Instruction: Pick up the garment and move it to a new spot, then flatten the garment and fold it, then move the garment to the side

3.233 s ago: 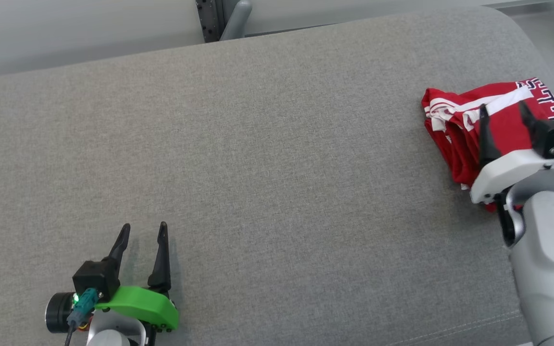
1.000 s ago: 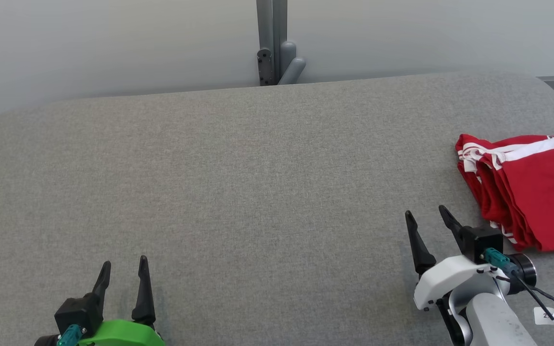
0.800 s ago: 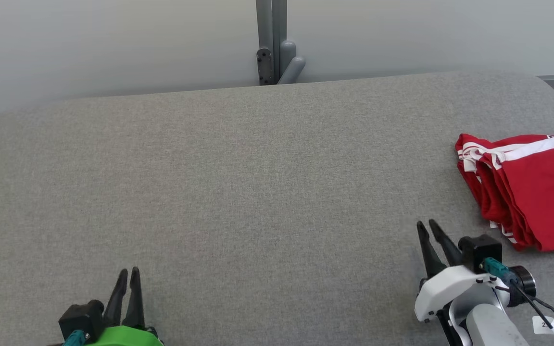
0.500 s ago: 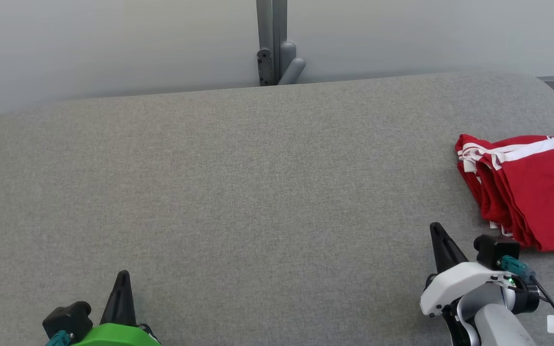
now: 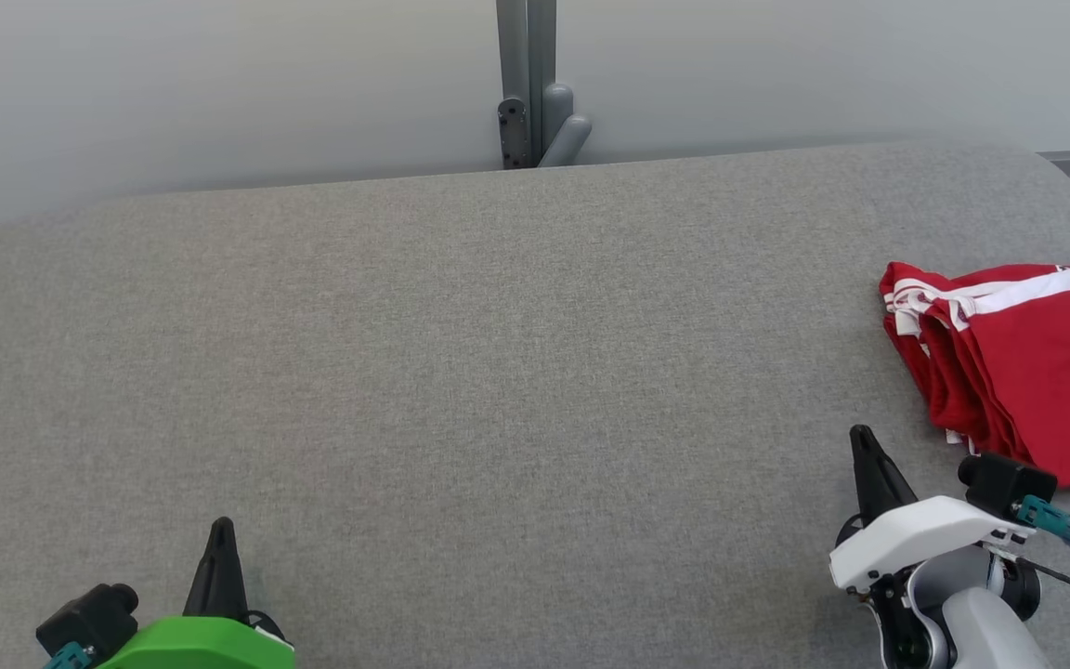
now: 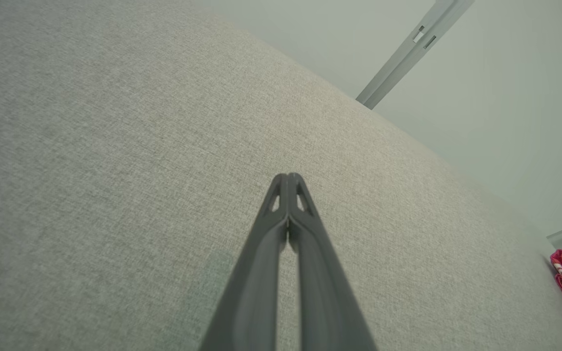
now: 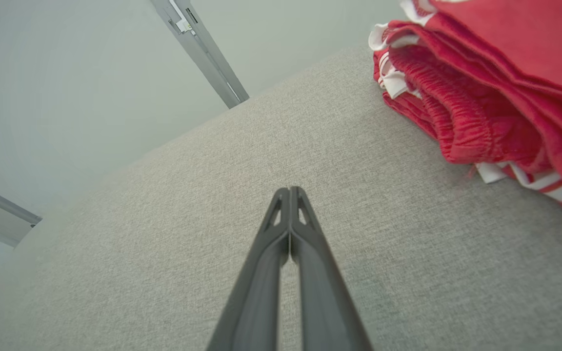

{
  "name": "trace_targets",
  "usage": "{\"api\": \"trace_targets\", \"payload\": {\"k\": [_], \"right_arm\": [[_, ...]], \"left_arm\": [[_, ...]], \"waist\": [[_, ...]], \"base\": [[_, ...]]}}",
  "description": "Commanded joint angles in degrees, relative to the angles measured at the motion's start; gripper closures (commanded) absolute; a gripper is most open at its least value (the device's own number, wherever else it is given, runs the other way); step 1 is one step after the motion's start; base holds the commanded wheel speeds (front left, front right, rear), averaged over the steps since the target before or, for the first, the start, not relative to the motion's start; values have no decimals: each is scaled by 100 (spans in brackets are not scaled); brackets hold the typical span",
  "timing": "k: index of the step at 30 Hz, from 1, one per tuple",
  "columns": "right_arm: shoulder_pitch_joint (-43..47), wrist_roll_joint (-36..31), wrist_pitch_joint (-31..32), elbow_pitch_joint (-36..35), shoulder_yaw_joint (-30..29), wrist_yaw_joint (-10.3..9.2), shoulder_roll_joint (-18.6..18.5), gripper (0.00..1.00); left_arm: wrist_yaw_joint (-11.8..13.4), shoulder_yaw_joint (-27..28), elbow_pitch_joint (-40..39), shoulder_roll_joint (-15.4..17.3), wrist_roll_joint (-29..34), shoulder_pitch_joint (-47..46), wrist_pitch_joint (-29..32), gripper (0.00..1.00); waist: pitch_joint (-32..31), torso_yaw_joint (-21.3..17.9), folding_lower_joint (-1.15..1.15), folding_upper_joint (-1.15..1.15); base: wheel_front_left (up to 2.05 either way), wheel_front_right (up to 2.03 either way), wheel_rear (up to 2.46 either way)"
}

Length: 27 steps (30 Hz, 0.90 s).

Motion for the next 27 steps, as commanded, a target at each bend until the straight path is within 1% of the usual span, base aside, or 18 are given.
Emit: {"api": "trace_targets", "payload": {"k": [1, 17, 27], "right_arm": [[-14, 223, 38, -138, -29, -1, -26, 100], [90, 1640, 387, -431, -154, -2, -34, 100], [141, 2339, 560, -575, -217, -2, -38, 100]], "left_arm": [[-45, 28, -102, 21, -190, -172, 30, 100], [-93, 134, -251, 29, -1452, -255, 359, 100], [-111, 180, -330, 33, -2073, -304, 523, 100]], "waist": [[-2, 1, 0, 0], [-33, 12, 0, 0], [-51, 18, 0, 0]], "base": [[0, 0, 0], [0, 0, 0], [0, 0, 0]]}}
